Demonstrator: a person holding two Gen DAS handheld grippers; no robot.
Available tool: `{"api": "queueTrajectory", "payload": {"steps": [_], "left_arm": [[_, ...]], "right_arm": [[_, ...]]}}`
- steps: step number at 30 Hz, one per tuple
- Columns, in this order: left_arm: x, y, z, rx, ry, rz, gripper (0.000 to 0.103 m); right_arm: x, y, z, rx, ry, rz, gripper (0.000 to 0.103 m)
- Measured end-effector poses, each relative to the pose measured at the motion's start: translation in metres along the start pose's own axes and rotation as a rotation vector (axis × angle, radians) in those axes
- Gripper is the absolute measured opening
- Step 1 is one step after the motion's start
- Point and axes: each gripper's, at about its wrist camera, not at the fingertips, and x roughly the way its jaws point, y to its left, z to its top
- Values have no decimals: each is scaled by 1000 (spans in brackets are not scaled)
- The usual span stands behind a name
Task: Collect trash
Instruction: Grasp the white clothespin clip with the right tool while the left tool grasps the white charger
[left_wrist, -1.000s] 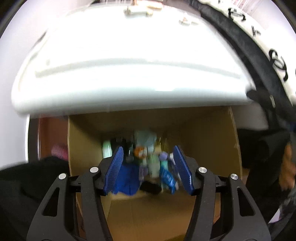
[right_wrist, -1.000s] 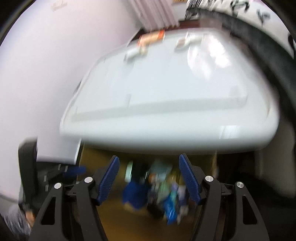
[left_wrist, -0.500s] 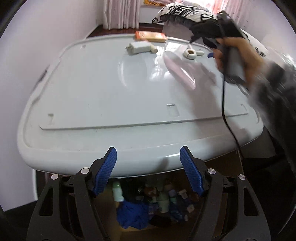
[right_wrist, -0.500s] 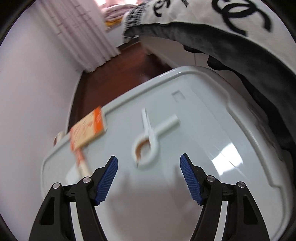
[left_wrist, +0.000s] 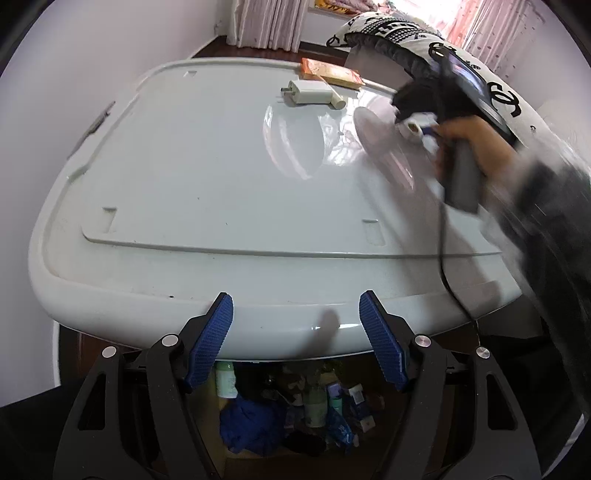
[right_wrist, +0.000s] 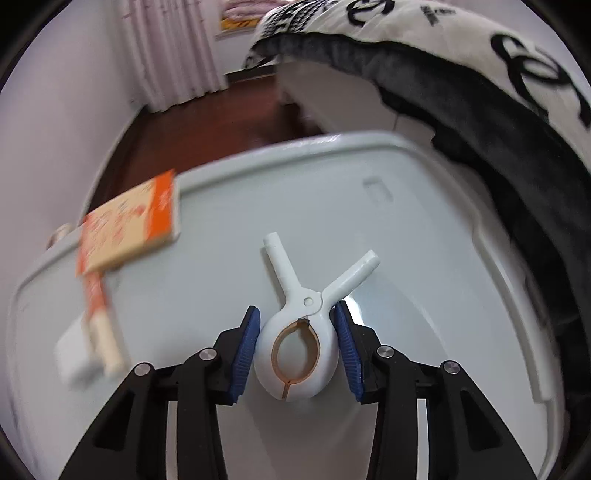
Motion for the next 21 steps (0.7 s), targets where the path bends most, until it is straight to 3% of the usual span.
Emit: {"api": "queueTrajectory", "payload": {"steps": [3, 6, 10, 14, 17, 21], "left_arm": [[-3, -2, -1, 12, -13, 13, 70], [-3, -5, 6, 13, -12, 7, 70], [9, -25, 56, 97, -32, 9, 74], [44, -36, 122, 217, -61, 29, 74], [76, -35, 165, 315, -56, 67, 74], [115, -29, 202, 408, -34, 61, 74]], "right_arm": [[-40, -29, -35, 25, 43, 156, 41], [-92, -49, -75, -40, 38, 250, 41], [-143, -73, -110, -88, -24, 348, 42], [-152, -78, -118, -88, -109, 348, 42], [-135, -83, -111, -44, -75, 370, 42], [-124, -84, -99, -13, -61, 384, 42]]}}
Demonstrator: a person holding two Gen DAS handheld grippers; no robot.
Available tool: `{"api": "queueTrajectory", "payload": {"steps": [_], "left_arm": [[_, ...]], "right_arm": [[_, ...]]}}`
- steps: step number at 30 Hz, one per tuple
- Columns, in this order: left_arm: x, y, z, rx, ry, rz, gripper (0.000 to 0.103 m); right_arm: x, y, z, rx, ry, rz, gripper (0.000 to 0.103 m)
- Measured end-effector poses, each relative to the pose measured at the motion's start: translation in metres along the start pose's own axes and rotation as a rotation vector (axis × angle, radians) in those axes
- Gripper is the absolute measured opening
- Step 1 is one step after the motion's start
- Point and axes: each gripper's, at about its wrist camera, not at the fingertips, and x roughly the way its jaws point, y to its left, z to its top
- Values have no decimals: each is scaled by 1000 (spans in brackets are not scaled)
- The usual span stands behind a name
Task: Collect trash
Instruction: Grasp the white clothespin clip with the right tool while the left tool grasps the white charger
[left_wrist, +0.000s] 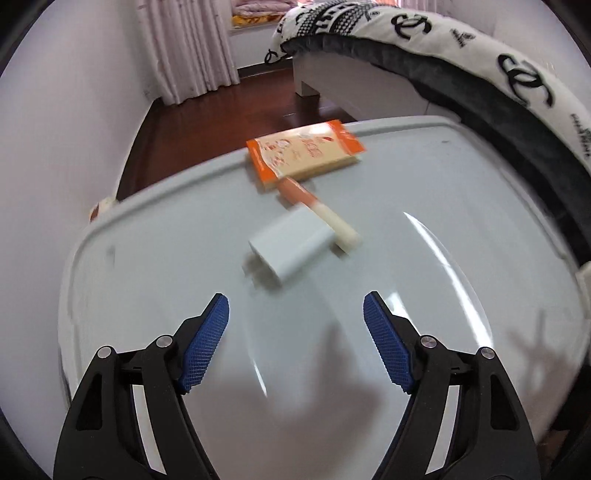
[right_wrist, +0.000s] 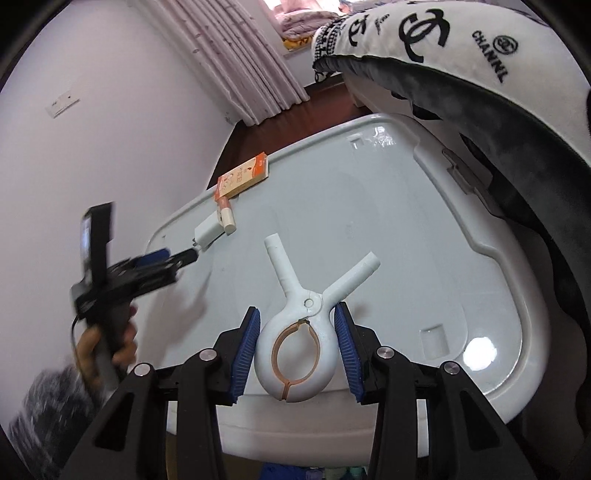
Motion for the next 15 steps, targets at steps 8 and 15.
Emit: {"api": "queueTrajectory", "payload": {"steps": [8, 15], "left_arm": [[52, 6, 20, 110, -12, -118, 76], [43, -4, 8, 52, -70, -39, 61]], "right_arm": [[14, 12, 10, -28, -9, -21, 42], [26, 30, 5, -71, 10, -29, 42]]}}
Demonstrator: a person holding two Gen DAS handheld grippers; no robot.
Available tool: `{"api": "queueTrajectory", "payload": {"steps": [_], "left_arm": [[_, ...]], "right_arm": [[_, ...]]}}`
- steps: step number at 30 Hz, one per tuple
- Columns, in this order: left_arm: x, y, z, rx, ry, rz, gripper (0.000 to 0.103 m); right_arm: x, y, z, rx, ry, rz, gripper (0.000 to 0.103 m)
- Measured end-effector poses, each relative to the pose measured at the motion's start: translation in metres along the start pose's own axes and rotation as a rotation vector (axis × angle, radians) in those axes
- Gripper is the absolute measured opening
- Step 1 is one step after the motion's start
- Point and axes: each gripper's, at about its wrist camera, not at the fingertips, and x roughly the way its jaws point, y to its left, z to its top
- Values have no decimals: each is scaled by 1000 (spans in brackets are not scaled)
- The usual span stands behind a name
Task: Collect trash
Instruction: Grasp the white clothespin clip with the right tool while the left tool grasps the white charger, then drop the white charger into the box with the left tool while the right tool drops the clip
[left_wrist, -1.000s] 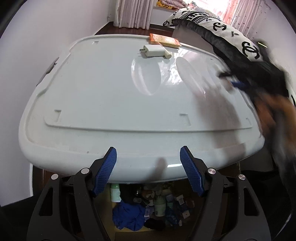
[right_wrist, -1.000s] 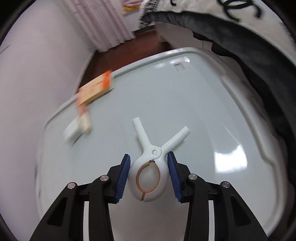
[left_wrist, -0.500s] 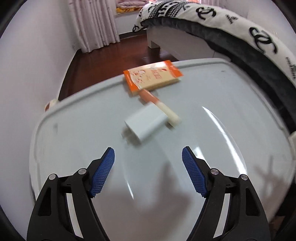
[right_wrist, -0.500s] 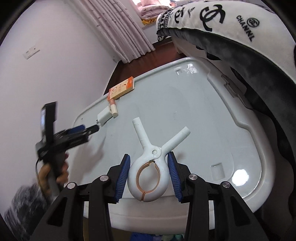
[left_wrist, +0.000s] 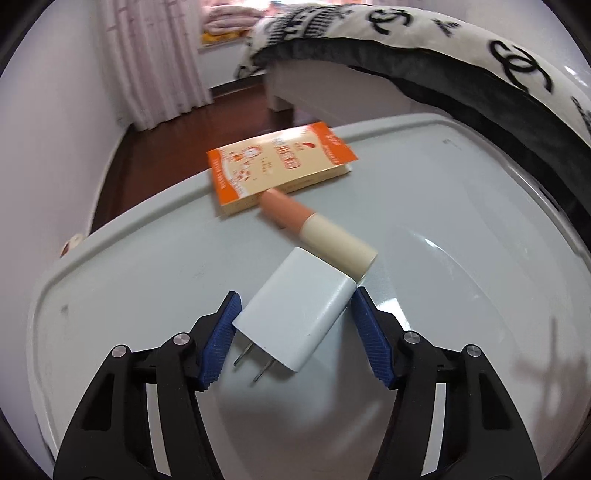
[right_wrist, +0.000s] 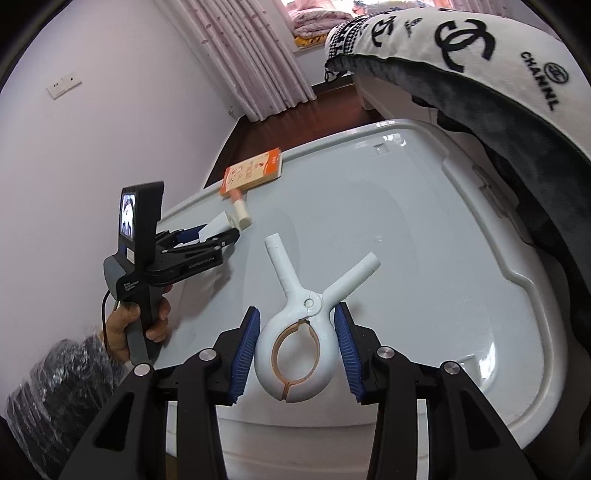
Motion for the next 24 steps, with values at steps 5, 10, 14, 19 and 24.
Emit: {"api": "queueTrajectory", "payload": {"steps": [5, 10, 14, 19, 24], "left_arm": [[-17, -9, -15, -73, 25, 72, 61], [-61, -24, -43, -102, 40, 158, 61], [-109, -31, -68, -180, 57, 181, 61], [-174, -50, -114, -268, 81, 185, 61], [-219, -75, -163, -316, 104, 168, 61]], "right_arm": [[-2, 3, -3, -10, -8, -12, 42], [-6, -2, -9, -2, -4, -1, 42], [-13, -1, -20, -22, -1, 23, 42], [-33, 7, -57, -57, 16, 90, 42], [-62, 19, -109, -49, 62, 149, 42]]}}
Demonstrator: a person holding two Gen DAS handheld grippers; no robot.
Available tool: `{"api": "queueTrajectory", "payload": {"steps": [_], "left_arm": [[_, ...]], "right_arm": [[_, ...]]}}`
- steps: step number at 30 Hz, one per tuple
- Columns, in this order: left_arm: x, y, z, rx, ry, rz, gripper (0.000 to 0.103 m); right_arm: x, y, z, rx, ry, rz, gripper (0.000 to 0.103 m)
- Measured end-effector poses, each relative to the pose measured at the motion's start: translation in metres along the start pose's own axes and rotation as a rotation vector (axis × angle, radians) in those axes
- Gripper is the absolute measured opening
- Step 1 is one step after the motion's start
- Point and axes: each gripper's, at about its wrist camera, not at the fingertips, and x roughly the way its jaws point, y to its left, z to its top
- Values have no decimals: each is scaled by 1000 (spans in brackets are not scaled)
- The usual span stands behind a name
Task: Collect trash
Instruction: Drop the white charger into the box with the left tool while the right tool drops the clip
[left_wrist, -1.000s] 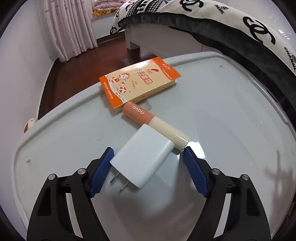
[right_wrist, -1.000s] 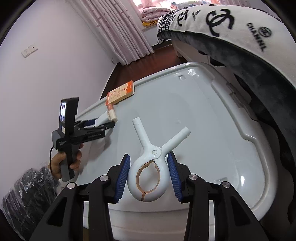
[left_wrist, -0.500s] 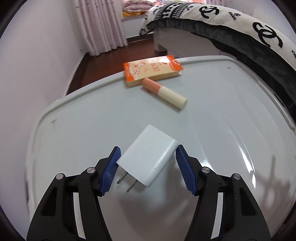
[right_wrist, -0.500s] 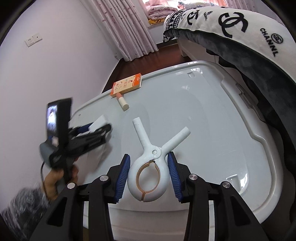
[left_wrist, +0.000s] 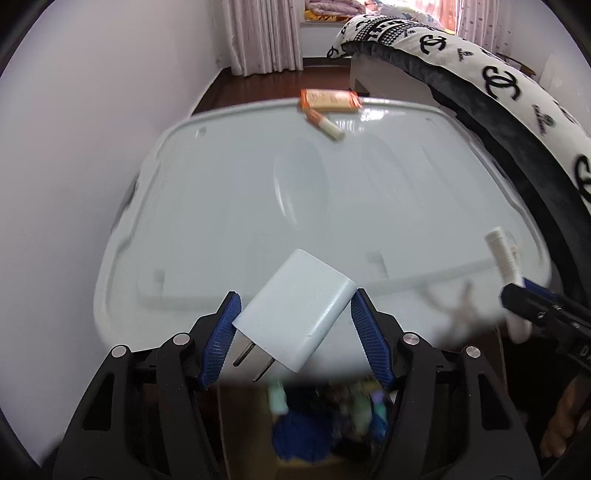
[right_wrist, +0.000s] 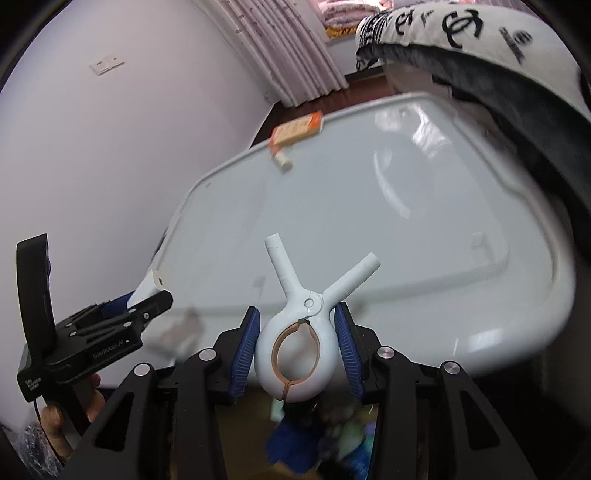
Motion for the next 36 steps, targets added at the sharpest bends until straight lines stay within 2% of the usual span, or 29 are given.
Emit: {"api": "queueTrajectory", "payload": {"steps": [5, 8, 11, 14, 19, 21, 22, 24, 25, 33, 36], "left_arm": [[-12, -5, -61, -53, 56, -40, 61], [-1, -7, -99, -97, 129, -95, 61], [16, -15, -125, -92, 236, -123, 61], [20, -18, -124, -80, 237, -122, 61], [23, -26, -127, -51, 246, -112, 61], [28, -25, -128, -57, 273, -100, 62], [32, -24, -129, -64, 294, -81, 65], [37, -20, -130, -78, 320, -58, 73], [38, -19, -131, -84, 323, -58, 74], [31, -21, -131, -79, 302, -46, 74], [28, -18, -126, -78, 275, -25, 75]], "right_arm": [[-24, 21, -45, -83, 73, 7, 42], [-29, 25, -69, -104, 123, -12, 42], [-17, 17, -85, -84, 186, -47, 42], [-3, 10, -97, -37, 242, -50, 42], [4, 7, -100, -31, 267, -70, 43], [10, 4, -99, -18, 290, -88, 52], [10, 1, -98, -5, 289, -97, 62], [7, -2, -100, 12, 276, -100, 64], [6, -4, -100, 22, 267, -99, 64], [-4, -6, -98, 35, 219, -108, 64], [-6, -5, -94, 22, 169, -140, 71]]}}
